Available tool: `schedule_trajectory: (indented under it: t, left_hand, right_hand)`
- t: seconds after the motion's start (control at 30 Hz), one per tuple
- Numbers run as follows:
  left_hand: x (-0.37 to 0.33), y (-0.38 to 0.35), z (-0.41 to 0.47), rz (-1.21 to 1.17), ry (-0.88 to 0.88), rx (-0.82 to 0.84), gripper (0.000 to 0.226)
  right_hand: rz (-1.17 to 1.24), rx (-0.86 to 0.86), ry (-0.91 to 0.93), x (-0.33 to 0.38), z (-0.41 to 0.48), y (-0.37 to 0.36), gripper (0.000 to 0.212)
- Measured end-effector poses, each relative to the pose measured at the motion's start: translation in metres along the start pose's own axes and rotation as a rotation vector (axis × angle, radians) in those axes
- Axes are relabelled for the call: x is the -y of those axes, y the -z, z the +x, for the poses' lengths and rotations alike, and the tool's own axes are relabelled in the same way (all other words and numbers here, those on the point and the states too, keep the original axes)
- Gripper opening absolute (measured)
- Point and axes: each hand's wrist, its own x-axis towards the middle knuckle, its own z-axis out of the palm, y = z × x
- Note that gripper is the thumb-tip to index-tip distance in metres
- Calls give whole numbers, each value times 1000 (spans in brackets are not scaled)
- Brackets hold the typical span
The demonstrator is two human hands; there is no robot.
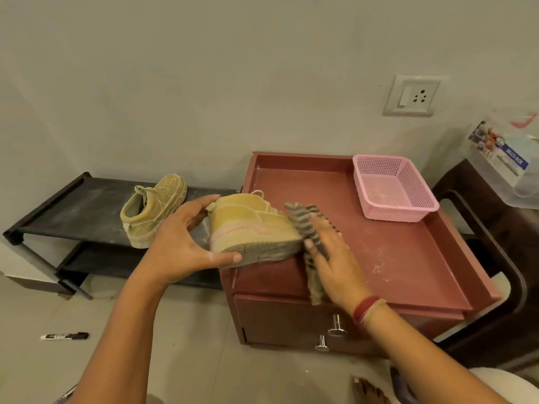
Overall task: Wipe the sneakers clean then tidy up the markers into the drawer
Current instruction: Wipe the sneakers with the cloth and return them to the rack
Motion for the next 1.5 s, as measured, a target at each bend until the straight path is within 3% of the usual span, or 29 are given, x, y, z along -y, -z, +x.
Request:
schedule_trajectory:
  t: [0.07,0.13,0.2,0.33,0.43,0.53,0.7,0.8,0.9,0.97,1.03,1.1,1.17,1.23,1.3,1.43,1.5]
  left_hand:
    - [-3,-1,2,2,0,6,109]
    - [-3,-3,3,41,-18,9,107]
    - [-2,-6,3,112,-40,-3,104]
    - [-6,-10,2,184,-45,-46,114]
    - [-3,-5,0,278,-2,-7,121]
    - [6,1,-1,304,27,34,117]
    - [11,5,1,306,31,53,113]
    - [10,1,2,276,17,61,111]
    - [8,0,3,264,1,67,111]
    - [8,0,4,269,-3,67,112]
    - [6,-2,4,303,0,82,113]
    - [4,-6,5,340,-1,127,115]
    - [5,-8,4,354,3,151,114]
    - [7,-8,4,363,2,150,109]
    - [8,-7,4,369,7,152,106]
    - [7,-9,5,352,10,136,104]
    - [7,-9,5,344,6,129,102]
  right_hand:
    - [94,-40,-178,-17,12,12,64]
    - [147,-124,-241,-15,17,20,70]
    - [176,-158,-151,9,15,20,59]
    - [61,128,175,61,-8,-3,46]
    - [-34,248,201,60,-13,-13,47]
    - [-74,245,183,47,-11,-9,42]
    - [-48,137,35,19,-4,-6,42]
    - [85,79,-180,-15,7,-1,47]
    - [261,56,-358,-30,19,9,24]
    - [266,-84,-260,-18,23,11,23]
    - [279,-133,-93,11,19,12,40]
    - [179,0,96,32,11,7,42]
    - [-78,168,232,36,4,-3,43]
    - [-277,185,284,25,0,-11,47]
    - [-250,109,199,14,2,-11,48]
    - [54,22,-19,-15,17,-5,57]
    - [219,1,-144,-25,27,3,39]
